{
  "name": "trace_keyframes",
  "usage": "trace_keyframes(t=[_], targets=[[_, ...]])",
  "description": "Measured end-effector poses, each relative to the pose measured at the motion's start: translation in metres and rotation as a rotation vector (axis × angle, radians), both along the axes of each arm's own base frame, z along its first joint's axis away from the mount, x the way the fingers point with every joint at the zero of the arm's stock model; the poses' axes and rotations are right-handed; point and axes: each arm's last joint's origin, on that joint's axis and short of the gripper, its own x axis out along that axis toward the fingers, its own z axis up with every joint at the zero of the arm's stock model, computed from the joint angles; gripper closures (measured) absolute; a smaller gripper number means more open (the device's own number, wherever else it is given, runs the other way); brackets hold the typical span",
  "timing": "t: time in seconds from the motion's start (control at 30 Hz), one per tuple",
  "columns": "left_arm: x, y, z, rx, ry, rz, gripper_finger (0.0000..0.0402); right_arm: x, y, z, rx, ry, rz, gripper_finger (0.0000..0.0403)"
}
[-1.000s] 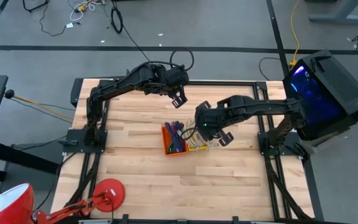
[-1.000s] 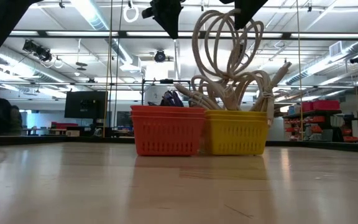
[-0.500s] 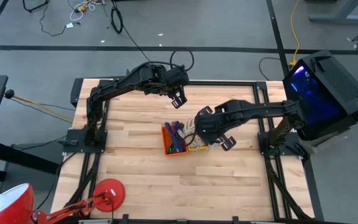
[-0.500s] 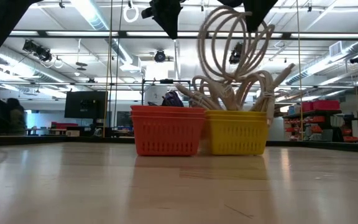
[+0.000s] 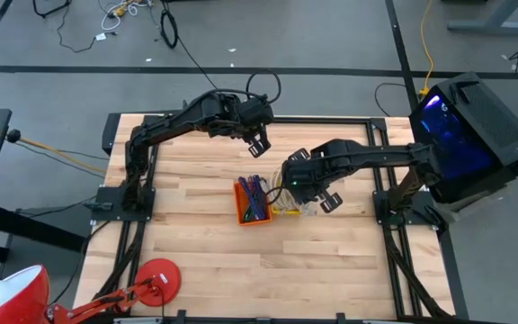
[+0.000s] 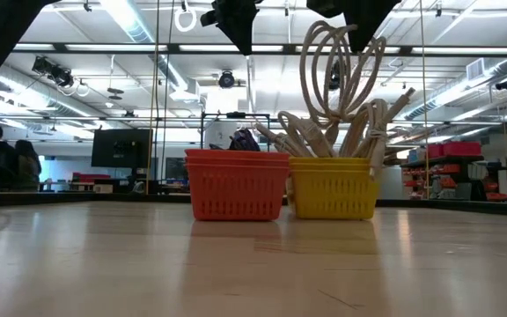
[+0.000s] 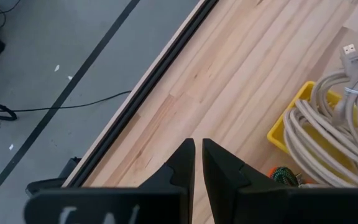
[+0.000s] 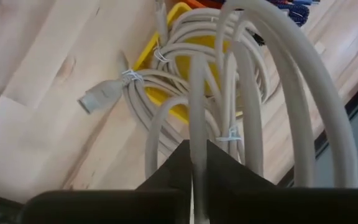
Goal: Pick & Place USB Port
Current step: Put the brown HDMI cable into the yellow basket
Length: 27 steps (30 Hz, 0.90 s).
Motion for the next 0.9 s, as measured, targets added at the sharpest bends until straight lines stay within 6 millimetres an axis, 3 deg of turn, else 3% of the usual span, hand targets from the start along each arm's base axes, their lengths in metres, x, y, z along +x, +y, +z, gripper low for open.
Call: trace_keyframes(t=[0.23, 0.63, 0.9], targets=[[0.000, 0.000, 0.000, 0.000, 0.000, 0.000, 0.0367, 0.000, 0.000, 0.000, 0.031, 0.006, 0.020, 0.0372], [0.001, 0.001, 0.000, 0.003, -0.009, 0.002, 0.0367, 0.003, -0.010, 0.001, -0.097, -0.018, 0.016, 0.0369], [0.003, 0.002, 0.002, 0.020, -0.027, -0.014, 0.0367, 0.012, -0.006, 0.002, 0.036, -0.116, 0.029, 0.0342]])
